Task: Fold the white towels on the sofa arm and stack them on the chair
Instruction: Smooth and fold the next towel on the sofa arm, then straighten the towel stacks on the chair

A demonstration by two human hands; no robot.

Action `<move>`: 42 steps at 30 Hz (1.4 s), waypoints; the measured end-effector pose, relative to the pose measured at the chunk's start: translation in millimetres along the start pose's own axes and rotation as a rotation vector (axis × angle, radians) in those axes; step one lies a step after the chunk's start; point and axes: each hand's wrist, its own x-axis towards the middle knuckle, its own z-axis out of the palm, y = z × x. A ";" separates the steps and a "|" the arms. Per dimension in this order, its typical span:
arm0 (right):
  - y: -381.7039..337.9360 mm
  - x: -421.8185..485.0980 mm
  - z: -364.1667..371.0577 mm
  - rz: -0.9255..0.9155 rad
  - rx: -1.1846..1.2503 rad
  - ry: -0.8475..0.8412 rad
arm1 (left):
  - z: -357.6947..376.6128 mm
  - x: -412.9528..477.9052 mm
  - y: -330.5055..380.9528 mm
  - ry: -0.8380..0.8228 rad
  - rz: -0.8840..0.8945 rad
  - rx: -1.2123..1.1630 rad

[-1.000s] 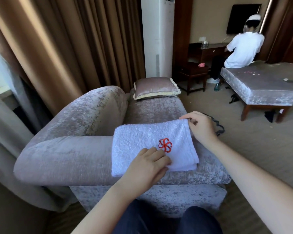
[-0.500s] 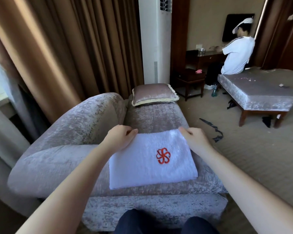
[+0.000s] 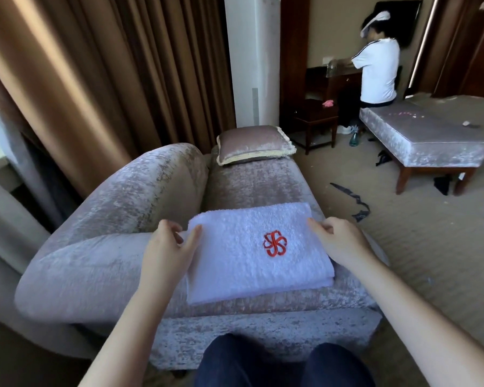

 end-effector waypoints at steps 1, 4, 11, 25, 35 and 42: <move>1.7 -7.2 -0.6 0.002 0.035 -0.023 | -1.1 -5.9 -3.7 -0.088 -0.050 0.010; 2.7 -26.4 -0.3 0.025 0.151 -0.043 | -3.4 -13.1 -12.0 -0.176 -0.084 -0.024; 0.4 -74.7 -8.2 0.237 0.570 -0.157 | -12.9 -28.1 -21.9 -0.370 -0.235 -0.444; 77.6 -207.5 -61.2 0.468 0.770 0.105 | 35.4 -135.6 26.0 -0.656 -0.281 -0.662; 132.9 -366.8 -139.7 0.691 0.726 0.582 | 108.5 -238.8 112.4 -1.101 -0.137 -0.675; 142.6 -485.9 -156.0 0.800 0.716 0.889 | 133.8 -327.6 158.7 -1.382 -0.016 -0.630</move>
